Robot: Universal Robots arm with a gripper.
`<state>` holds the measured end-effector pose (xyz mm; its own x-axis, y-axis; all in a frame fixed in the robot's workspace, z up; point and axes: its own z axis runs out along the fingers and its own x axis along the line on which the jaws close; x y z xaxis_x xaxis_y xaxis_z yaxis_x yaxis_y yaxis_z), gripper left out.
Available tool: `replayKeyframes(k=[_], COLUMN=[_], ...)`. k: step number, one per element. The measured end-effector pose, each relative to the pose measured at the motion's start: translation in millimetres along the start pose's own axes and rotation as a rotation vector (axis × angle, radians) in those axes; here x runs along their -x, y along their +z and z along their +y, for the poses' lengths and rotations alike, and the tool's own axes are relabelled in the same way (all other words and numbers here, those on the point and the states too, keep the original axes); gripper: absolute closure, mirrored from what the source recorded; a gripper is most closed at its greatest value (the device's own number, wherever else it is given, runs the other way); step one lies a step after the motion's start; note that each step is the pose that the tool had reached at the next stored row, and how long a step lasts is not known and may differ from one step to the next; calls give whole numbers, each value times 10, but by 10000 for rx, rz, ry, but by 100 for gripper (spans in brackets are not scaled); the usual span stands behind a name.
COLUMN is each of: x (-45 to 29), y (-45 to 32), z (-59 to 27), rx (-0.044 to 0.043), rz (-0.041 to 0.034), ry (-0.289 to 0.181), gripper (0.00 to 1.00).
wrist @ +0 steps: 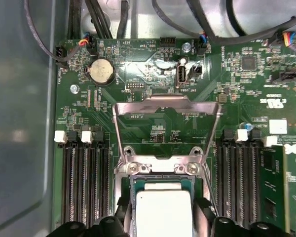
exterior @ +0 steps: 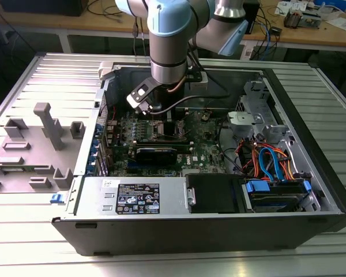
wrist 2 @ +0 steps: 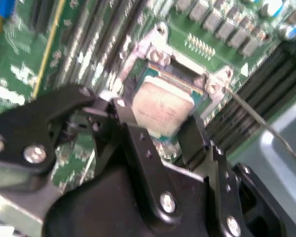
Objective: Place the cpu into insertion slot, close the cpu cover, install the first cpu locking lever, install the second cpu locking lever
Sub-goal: 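Place the cpu into insertion slot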
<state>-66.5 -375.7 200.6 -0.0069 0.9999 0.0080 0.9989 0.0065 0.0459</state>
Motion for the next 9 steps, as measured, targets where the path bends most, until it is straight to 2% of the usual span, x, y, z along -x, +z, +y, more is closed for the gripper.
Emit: replayKeyframes(k=[5, 6, 7, 9], x=[1, 0, 1, 1], y=[-1, 0, -1, 0], z=[3, 4, 5, 7], rx=[-5, -4, -7, -5], rz=[-4, -3, -5, -4], ry=[5, 7, 8, 9], gripper=[39, 40, 47, 47])
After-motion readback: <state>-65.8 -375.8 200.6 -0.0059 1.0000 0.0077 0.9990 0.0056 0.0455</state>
